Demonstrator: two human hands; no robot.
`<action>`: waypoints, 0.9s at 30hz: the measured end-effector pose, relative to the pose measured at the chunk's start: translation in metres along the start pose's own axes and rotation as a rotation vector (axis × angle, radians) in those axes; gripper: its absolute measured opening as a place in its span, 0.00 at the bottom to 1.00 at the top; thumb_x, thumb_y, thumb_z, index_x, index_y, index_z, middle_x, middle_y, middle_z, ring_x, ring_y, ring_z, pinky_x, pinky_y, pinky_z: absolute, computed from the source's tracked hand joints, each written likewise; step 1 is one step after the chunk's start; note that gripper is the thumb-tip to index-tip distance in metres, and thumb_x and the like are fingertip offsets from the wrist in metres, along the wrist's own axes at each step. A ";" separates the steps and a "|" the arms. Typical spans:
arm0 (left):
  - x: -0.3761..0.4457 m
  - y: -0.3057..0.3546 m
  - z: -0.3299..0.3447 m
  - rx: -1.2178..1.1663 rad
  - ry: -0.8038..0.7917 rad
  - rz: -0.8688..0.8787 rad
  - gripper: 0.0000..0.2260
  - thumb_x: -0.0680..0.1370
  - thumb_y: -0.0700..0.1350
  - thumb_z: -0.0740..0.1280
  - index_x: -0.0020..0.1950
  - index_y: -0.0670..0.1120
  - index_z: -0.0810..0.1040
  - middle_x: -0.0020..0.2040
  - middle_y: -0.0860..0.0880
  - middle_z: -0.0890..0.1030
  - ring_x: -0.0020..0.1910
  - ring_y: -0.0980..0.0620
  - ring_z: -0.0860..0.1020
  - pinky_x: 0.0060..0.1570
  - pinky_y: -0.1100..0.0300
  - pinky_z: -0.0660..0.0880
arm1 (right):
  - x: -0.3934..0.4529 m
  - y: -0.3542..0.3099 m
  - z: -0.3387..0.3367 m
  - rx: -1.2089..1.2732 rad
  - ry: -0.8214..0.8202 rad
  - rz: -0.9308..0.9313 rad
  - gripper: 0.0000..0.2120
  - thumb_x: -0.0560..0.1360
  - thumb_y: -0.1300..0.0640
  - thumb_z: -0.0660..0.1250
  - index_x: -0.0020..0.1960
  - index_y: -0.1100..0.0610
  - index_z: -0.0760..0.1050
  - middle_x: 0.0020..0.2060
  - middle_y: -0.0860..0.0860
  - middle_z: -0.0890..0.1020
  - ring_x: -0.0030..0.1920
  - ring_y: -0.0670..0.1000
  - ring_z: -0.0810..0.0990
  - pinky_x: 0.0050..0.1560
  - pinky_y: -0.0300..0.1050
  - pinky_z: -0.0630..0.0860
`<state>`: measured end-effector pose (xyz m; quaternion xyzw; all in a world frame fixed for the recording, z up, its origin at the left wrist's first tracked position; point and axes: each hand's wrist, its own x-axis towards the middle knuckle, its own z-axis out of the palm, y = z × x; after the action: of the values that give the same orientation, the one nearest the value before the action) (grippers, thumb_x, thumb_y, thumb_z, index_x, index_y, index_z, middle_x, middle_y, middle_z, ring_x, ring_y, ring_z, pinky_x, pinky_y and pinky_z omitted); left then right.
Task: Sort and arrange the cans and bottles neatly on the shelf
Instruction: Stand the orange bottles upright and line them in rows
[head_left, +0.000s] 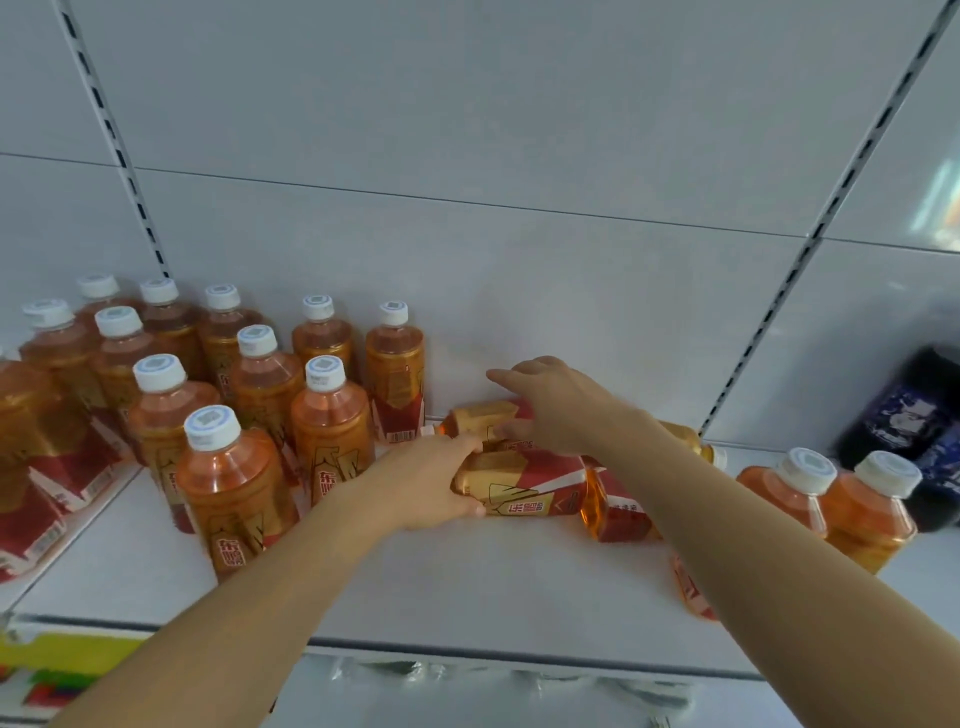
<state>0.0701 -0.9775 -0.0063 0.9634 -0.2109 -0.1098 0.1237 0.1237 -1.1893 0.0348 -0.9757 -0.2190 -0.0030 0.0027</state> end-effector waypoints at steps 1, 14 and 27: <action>-0.002 0.001 -0.002 0.029 0.018 -0.006 0.35 0.74 0.65 0.73 0.77 0.57 0.67 0.67 0.51 0.78 0.61 0.48 0.78 0.58 0.50 0.78 | 0.004 0.000 0.002 0.004 -0.009 -0.011 0.36 0.81 0.36 0.67 0.85 0.44 0.59 0.77 0.50 0.73 0.78 0.57 0.65 0.76 0.58 0.69; -0.040 0.019 -0.086 0.119 0.256 -0.064 0.30 0.70 0.66 0.75 0.69 0.59 0.71 0.56 0.57 0.79 0.53 0.52 0.78 0.50 0.50 0.79 | 0.048 -0.006 0.031 0.030 -0.178 -0.126 0.37 0.66 0.29 0.64 0.74 0.38 0.71 0.54 0.46 0.81 0.58 0.55 0.77 0.57 0.57 0.80; -0.041 0.007 -0.097 0.311 0.306 -0.035 0.37 0.70 0.72 0.72 0.73 0.57 0.66 0.43 0.57 0.74 0.45 0.52 0.75 0.39 0.53 0.69 | 0.032 0.007 0.020 0.235 0.197 -0.023 0.33 0.69 0.30 0.68 0.69 0.43 0.76 0.54 0.46 0.83 0.62 0.55 0.76 0.59 0.55 0.77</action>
<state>0.0566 -0.9476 0.0940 0.9799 -0.1873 0.0693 0.0021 0.1553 -1.1818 0.0150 -0.9610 -0.2278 -0.0730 0.1384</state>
